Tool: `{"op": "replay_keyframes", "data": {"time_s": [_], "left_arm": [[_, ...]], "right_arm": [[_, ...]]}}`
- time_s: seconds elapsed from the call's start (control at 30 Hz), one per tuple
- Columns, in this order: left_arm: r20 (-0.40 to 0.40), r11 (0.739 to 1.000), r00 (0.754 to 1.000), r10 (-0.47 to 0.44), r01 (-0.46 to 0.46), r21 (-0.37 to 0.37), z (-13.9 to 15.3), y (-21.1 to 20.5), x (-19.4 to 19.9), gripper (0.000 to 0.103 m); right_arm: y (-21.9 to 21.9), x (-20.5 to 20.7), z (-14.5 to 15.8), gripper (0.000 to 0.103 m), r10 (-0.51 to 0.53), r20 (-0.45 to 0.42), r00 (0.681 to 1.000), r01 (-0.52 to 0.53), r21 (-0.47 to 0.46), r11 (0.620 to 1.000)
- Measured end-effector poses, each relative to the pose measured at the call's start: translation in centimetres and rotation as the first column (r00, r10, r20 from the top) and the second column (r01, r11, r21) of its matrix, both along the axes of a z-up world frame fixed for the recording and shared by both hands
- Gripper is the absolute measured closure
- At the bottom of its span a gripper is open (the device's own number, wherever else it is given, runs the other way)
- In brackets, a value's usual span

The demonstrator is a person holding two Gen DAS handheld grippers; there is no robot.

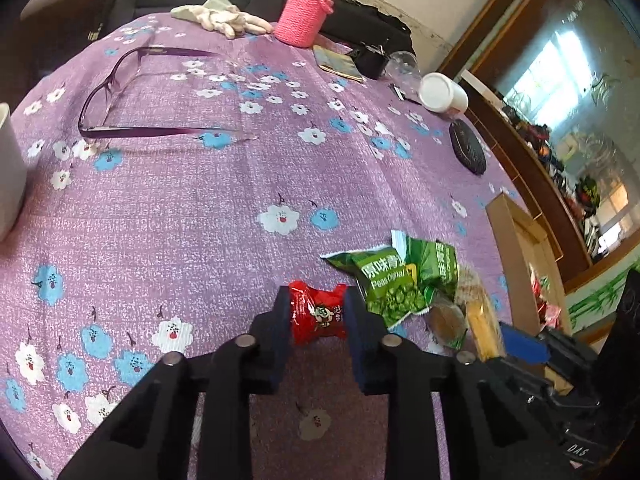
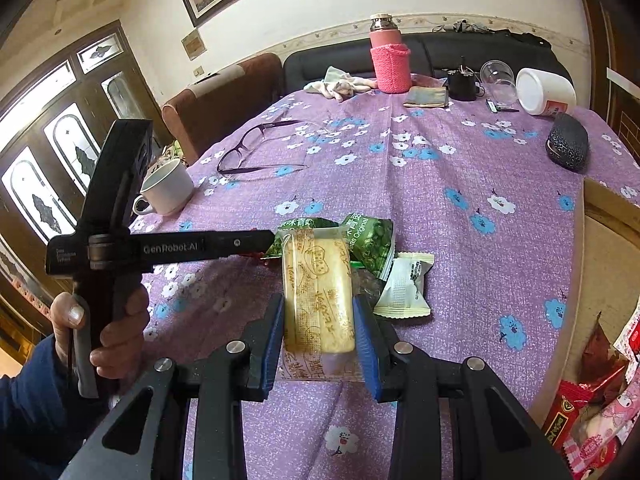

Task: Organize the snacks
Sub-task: 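Lift the red candy and yellow cake bar off the table in both grippers, then carry the red candy and cake bar toward the cardboard tray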

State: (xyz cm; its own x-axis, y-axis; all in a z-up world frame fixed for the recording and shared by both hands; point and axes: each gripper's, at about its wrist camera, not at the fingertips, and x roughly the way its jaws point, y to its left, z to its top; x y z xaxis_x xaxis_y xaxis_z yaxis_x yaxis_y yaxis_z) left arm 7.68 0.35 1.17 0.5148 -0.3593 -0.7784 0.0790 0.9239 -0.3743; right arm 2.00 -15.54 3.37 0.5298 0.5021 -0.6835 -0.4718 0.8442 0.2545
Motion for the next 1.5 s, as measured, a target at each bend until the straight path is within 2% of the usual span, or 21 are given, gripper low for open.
{"op": "replay_keyframes", "data": {"time_s": [0.03, 0.23, 0.3, 0.57, 0.97, 1.3, 1.5], "left_arm": [[-0.006, 1.0, 1.0, -0.008, 0.008, -0.005, -0.1, -0.1, 0.0, 0.089], [0.014, 0.999, 1.0, -0.026, 0.026, 0.03, 0.3, -0.5, -0.8, 0.089], [0.043, 0.998, 0.999, -0.02, 0.018, 0.055, 0.7, -0.6, -1.1, 0.089], [0.164, 0.999, 0.986, -0.033, 0.026, 0.044, 2.9, -0.9, -2.8, 0.089], [0.263, 0.981, 0.961, -0.09, 0.04, 0.19, 4.0, -3.6, -4.4, 0.089], [0.344, 0.941, 0.936, -0.077, -0.045, 0.335, 4.5, -4.8, -5.3, 0.089], [0.365, 0.921, 0.927, -0.087, -0.064, 0.384, 4.4, -5.3, -5.5, 0.089]], "right_arm": [[0.0, 0.1, 0.0, 0.066, -0.001, -0.001, 1.0, 0.001, 0.0, 1.0], [0.0, 0.0, 0.1, 0.066, -0.006, 0.007, 1.0, 0.006, -0.003, 1.0], [-0.1, 0.0, 0.2, 0.066, -0.007, 0.01, 1.0, 0.007, 0.001, 1.0], [-0.6, 0.0, 0.4, 0.066, -0.031, 0.022, 0.999, 0.03, 0.015, 0.999], [-1.3, 0.2, 0.8, 0.066, -0.078, 0.041, 0.996, 0.076, 0.036, 0.996], [-2.5, 0.3, 1.3, 0.066, -0.113, 0.044, 0.993, 0.109, 0.089, 0.99], [-2.7, 0.2, 1.4, 0.066, -0.121, 0.041, 0.992, 0.117, 0.103, 0.988]]}}
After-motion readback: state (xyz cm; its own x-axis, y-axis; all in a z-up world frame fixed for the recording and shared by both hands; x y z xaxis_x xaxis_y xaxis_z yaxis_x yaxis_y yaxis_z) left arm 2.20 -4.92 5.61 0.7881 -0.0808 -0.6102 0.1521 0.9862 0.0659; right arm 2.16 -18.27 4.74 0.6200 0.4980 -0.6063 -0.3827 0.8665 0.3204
